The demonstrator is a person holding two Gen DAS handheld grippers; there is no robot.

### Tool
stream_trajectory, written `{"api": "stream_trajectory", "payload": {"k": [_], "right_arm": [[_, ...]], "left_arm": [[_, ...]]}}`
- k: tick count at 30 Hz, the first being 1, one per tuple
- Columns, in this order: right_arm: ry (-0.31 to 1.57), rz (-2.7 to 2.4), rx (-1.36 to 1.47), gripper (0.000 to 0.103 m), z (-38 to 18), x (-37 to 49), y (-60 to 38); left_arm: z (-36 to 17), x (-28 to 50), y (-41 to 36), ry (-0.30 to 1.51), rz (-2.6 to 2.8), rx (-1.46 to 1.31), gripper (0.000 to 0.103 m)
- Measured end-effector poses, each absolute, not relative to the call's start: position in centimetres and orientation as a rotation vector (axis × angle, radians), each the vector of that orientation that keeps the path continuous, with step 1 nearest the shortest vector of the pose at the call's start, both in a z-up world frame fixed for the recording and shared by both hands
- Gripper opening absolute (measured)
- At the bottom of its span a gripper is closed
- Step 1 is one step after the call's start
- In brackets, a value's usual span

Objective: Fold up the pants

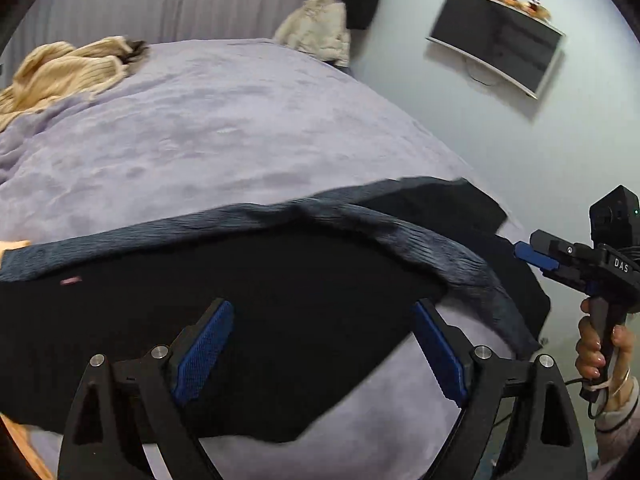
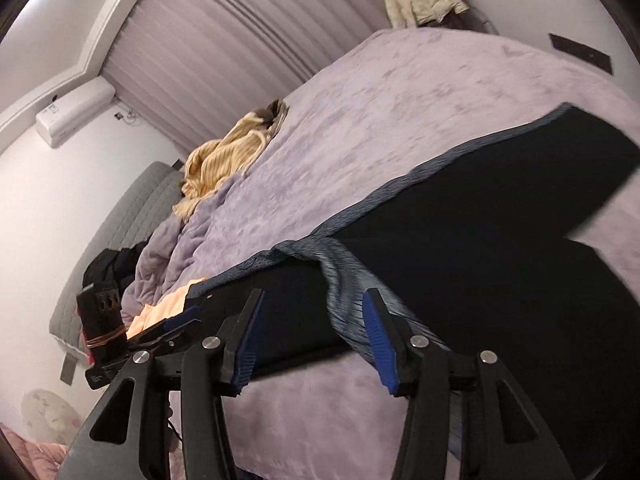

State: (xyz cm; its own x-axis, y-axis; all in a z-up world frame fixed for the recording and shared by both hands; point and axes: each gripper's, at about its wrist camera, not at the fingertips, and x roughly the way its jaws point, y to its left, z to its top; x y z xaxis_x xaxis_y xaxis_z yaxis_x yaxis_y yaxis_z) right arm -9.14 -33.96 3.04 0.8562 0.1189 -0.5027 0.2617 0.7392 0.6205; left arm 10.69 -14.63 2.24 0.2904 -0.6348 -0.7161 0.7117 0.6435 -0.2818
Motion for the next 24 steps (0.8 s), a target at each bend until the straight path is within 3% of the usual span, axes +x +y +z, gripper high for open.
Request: {"api": "stream_trajectory", "payload": {"k": [4,10,17,18,20,22,24], "right_arm": [[0.555,-0.249,0.703,0.07,3.0,-18.2,-36.9],[0.628,-0.3,0.968,0.071,-5.9,-25.3,-38.9],[0.605,-0.216,1.144,0.07,-13.3,-24.0,-40.5],[0.596,-0.196,1.19,0.066,-14.2,-23.9,-40.7],[0.547,-0.136,1.259,0.032,-15.2,-24.2,-40.9],[0.476,-0.068,1.281,0.022,-14.5,-24.9,-40.7],[0.337,0.046,1.309,0.021,-12.4,-25.4,-41.0]], "left_arm": [[0.3,6.5,-21.9,0.975,-1.042,0.148,0.09],[-2.5,3.0,-28.8,1.072,-1.125,0.221,0.09],[-3.7,3.9,-30.5,1.155,-1.114,0.145,0.09],[-3.9,4.0,-30.6,1.158,-1.107,0.14,0.09],[-3.9,3.9,-30.9,1.155,-1.1,0.137,0.09],[-3.3,3.7,-31.1,1.153,-1.111,0.134,0.09],[-1.9,3.9,-31.6,1.134,-1.14,0.117,0.09]]}}
